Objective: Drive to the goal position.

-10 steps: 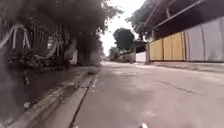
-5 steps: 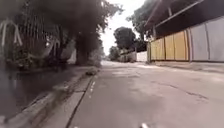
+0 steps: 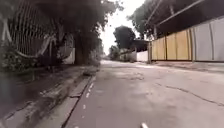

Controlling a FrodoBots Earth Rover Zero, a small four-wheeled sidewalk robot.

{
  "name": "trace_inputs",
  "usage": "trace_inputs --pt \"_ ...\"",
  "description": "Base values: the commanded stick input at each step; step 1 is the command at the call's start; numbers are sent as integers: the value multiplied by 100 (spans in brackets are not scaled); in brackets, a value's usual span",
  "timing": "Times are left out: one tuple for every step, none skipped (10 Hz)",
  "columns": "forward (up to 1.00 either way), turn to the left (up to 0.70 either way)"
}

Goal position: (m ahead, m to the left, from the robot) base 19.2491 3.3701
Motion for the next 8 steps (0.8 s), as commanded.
trace_inputs --pt "70 0" --pt "70 0" --pt "70 0" --pt "70 26" --pt "70 35" --pt "70 19" --pt "70 1" --pt "70 0"
